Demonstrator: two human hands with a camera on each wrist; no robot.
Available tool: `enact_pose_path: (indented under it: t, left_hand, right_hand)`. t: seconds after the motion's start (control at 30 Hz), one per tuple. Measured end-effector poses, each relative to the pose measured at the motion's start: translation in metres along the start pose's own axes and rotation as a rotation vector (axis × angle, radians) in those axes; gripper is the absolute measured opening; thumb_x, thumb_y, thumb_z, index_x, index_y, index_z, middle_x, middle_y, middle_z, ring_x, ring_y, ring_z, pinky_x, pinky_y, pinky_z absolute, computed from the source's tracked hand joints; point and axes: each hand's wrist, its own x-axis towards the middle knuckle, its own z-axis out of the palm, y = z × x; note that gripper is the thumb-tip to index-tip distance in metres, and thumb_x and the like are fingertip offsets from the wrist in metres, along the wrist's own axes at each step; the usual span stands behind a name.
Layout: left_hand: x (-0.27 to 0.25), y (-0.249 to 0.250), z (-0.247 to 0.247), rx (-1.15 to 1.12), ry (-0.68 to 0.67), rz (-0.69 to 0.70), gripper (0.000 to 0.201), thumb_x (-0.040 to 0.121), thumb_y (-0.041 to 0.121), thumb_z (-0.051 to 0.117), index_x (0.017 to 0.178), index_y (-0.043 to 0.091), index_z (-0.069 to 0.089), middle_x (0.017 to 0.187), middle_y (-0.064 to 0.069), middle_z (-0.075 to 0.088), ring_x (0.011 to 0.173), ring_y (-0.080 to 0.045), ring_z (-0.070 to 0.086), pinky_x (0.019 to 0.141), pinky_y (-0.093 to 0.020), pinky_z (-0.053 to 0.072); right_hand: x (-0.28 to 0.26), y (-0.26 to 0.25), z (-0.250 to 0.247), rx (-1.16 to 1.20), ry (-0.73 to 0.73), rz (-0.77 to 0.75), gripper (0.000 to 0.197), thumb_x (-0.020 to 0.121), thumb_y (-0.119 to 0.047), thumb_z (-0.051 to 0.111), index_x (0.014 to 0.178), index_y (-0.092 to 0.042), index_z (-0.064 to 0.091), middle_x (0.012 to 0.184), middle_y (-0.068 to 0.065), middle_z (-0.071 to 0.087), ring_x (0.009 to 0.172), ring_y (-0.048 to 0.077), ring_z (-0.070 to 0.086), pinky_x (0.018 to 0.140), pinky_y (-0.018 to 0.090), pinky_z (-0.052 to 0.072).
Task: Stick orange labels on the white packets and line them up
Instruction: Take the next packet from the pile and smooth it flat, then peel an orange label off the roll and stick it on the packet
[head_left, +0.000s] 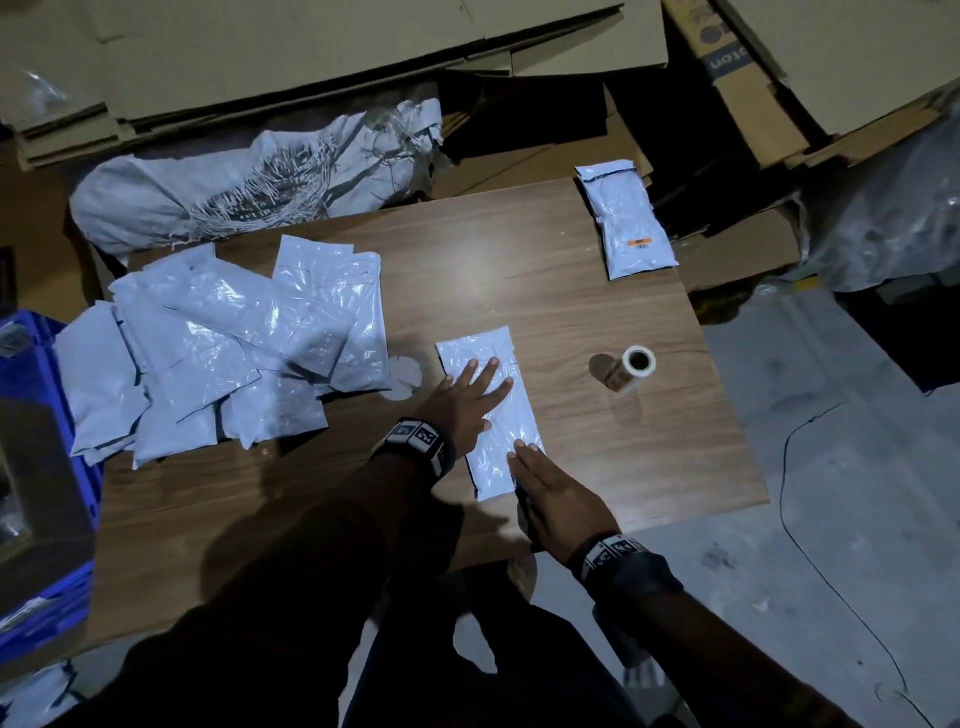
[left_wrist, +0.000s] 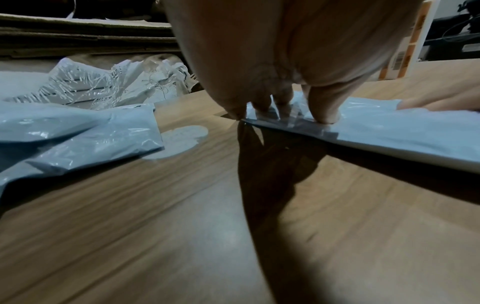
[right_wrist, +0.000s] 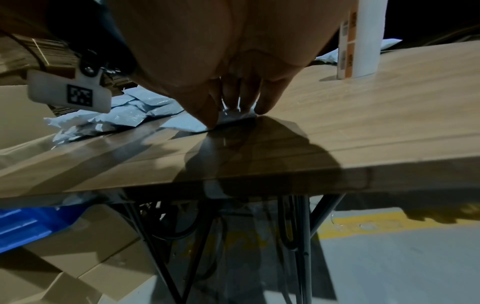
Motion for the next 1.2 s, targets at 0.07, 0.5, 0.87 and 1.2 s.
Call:
enact_pose_path:
  t: [0.07,0.5,0.87,1.2]
  left_hand:
    - [0.000,-0.001,-0.001,-0.011,-0.004,0.007,0.081,0.103,0.024,0.054,0.162,0.031,-0.001,0.169,-0.001,-0.018,0.157,-0.031,-0.008,0.124,-0.054,0.015]
    - [-0.038,0.031,-0.006,-0.119,0.078,0.032,0.071,0.098,0.026,0.059,0.160,0.021,0.026,0.170,-0.007,0.010,0.156,-0.033,0.010,0.120,-0.051,0.027]
    - [-0.029,0.082,-0.039,-0.560,0.304,0.065,0.062,0.092,0.002,0.062,0.151,0.006,0.044,0.162,-0.015,0.034,0.154,-0.033,0.021,0.124,-0.039,0.021]
    - [-0.014,0.099,-0.082,-1.002,0.473,-0.209,0.069,0.092,0.035,0.074,0.151,0.019,0.043,0.128,-0.001,0.064,0.114,-0.015,0.060,0.088,-0.017,0.044]
  right_hand:
    - [-0.002,-0.001,-0.003,0.022,-0.026,0.008,0.069,0.093,-0.015,0.049,0.160,-0.016,0.032,0.171,0.000,0.020,0.156,0.014,0.021,0.115,0.028,0.041]
    - [0.016,0.012,-0.108,0.061,0.413,0.128,0.059,0.084,-0.013,0.063,0.142,-0.019,0.054,0.146,0.012,0.050,0.126,0.029,0.047,0.096,0.042,0.054]
    - [0.061,0.094,-0.182,0.042,0.065,0.218,0.050,0.083,-0.015,0.073,0.132,-0.016,0.066,0.125,0.013,0.061,0.110,0.038,0.060,0.093,0.045,0.053]
    - [0.029,0.065,-0.190,1.005,0.330,0.343,0.045,0.082,0.007,0.078,0.123,-0.009,0.065,0.113,0.013,0.071,0.099,0.018,0.069,0.081,0.026,0.058]
